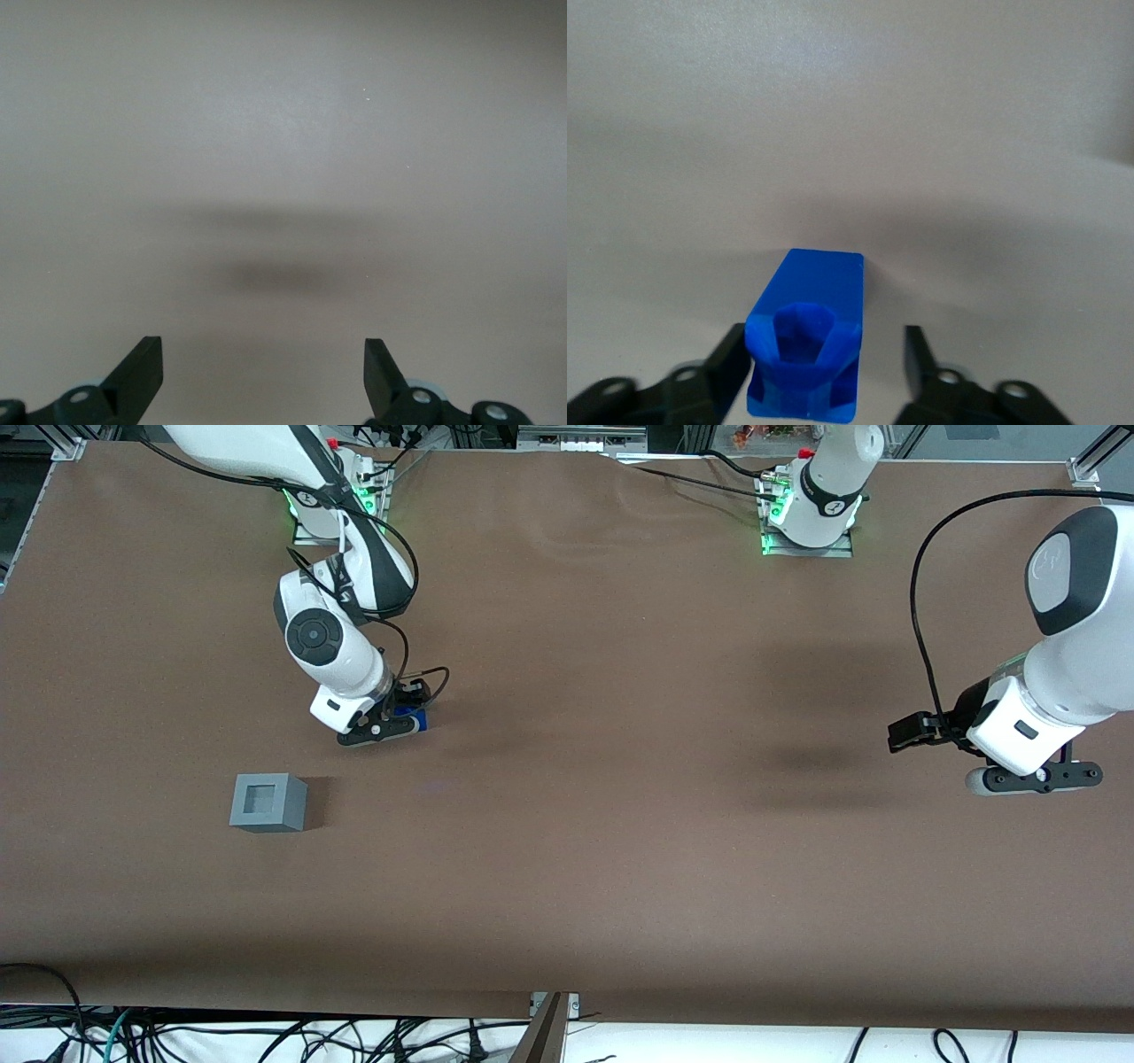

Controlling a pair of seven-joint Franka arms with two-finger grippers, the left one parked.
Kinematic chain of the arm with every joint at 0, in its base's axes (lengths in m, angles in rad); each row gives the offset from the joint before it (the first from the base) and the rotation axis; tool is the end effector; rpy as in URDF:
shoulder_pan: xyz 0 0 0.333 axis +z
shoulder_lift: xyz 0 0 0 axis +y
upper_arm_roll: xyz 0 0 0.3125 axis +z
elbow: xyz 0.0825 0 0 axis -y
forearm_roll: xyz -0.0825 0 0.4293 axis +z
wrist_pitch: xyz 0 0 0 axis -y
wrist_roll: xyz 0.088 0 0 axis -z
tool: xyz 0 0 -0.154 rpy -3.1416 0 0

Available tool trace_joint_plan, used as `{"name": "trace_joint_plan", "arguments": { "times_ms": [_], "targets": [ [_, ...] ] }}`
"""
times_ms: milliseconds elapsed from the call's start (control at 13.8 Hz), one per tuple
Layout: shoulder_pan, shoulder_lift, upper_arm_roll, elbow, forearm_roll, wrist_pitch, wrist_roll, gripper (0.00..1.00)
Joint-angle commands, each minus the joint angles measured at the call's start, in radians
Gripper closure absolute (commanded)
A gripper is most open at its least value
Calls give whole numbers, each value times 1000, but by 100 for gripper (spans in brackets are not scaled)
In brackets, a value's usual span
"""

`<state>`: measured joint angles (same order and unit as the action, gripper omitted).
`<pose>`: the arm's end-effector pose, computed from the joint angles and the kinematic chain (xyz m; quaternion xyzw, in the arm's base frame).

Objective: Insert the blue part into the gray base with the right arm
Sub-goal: 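Lift the blue part and carry it over the gray base, then lower the blue part into the gray base's square opening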

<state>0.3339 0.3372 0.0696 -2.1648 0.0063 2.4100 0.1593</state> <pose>0.5300 0.2288 0.1445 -0.9919 -0.1178 0.0476 0.0004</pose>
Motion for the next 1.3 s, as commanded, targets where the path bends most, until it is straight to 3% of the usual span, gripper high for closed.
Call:
{"name": "trace_joint_plan", "arguments": {
  "times_ms": [0, 217, 506, 651, 1229],
  "targets": [
    [4, -4, 1, -12, 3, 14, 8, 74],
    [2, -26, -4, 32, 9, -38, -1, 87],
    [-15, -26, -106, 324, 9, -375, -12, 86],
    [-48, -21, -142, 414, 9, -449, -15, 85],
    [-255, 106, -142, 540, 20, -422, -173, 85]
  ]
}}
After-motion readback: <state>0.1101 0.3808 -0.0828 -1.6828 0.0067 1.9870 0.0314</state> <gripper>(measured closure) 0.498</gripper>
